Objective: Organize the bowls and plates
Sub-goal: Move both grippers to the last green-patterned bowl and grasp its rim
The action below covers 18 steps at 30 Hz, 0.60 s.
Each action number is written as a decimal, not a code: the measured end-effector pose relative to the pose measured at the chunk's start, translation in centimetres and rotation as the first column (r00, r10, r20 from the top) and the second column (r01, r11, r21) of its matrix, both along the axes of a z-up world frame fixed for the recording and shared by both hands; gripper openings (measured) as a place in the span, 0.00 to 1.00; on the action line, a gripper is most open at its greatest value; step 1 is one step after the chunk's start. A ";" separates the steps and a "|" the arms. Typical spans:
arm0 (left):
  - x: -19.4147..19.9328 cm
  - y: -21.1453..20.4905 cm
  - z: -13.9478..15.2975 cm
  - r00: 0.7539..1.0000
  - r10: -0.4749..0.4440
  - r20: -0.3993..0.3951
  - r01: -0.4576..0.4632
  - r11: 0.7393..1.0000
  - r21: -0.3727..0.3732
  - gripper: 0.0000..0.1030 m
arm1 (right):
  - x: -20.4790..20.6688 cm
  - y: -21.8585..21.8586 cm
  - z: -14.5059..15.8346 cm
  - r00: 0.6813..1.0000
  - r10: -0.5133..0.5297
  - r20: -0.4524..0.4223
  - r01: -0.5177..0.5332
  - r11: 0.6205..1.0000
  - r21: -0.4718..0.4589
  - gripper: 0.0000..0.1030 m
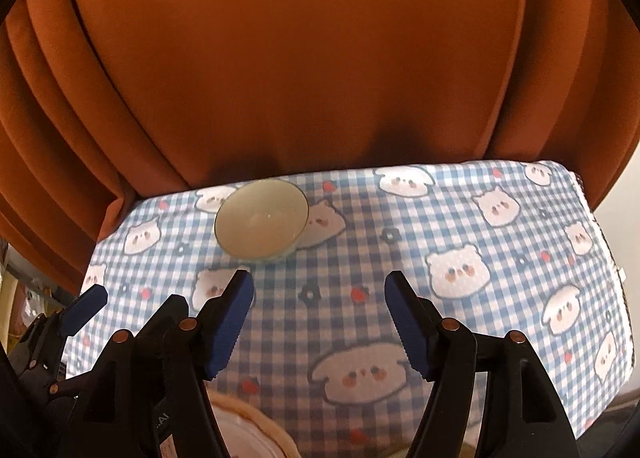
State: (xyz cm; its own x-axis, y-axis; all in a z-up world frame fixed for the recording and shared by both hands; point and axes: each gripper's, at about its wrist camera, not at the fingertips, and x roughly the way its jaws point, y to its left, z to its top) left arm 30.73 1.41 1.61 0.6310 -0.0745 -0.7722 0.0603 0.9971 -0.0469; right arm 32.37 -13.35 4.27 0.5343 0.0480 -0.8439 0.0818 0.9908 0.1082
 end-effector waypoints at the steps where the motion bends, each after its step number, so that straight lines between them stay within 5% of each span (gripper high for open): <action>1: 0.7 0.0 -0.2 1.000 0.003 -0.003 -0.003 1.000 0.000 0.86 | 0.9 0.0 -0.3 1.000 0.002 -0.003 -0.002 1.000 0.005 0.69; 12: 7.1 0.0 -3.4 0.999 0.045 -0.003 -0.045 0.999 0.031 0.85 | 7.4 0.4 -4.5 1.000 0.016 -0.025 -0.016 1.000 0.011 0.69; 18: 10.5 -0.6 -6.0 0.998 0.056 -0.030 -0.055 0.998 0.043 0.75 | 10.2 0.8 -7.4 0.999 0.007 -0.039 -0.008 1.000 -0.017 0.69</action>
